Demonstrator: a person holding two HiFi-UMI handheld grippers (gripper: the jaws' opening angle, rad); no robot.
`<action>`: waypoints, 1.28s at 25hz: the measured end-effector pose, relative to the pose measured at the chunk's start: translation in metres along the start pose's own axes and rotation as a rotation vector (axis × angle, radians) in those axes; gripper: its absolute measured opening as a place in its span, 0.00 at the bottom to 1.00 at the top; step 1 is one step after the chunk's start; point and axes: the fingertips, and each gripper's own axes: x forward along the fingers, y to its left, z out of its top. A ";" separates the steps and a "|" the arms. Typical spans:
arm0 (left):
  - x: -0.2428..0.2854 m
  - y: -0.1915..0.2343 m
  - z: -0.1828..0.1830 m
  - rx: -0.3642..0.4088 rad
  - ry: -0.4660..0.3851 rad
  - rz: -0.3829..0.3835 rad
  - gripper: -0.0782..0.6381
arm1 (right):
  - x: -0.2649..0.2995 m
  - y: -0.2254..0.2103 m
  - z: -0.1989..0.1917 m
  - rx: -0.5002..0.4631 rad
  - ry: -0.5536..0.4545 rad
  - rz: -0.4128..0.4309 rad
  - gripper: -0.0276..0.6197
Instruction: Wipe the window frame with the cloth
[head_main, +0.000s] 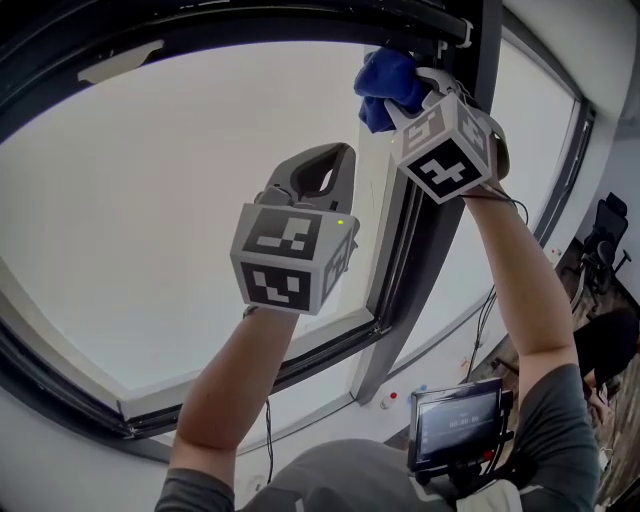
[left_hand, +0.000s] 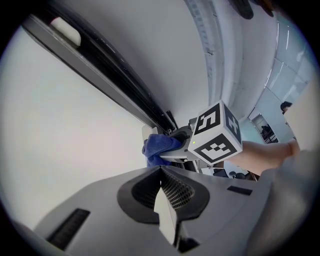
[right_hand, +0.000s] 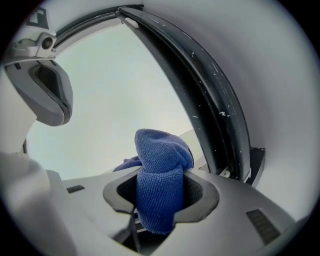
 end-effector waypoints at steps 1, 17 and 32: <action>-0.002 -0.001 -0.003 -0.002 0.005 -0.001 0.12 | -0.001 0.004 -0.003 -0.002 0.008 0.008 0.31; -0.032 -0.019 -0.057 -0.070 0.058 0.012 0.12 | -0.011 0.103 -0.053 -0.040 0.098 0.139 0.31; -0.049 -0.031 -0.135 -0.076 0.151 0.052 0.12 | -0.017 0.198 -0.107 -0.044 0.164 0.275 0.31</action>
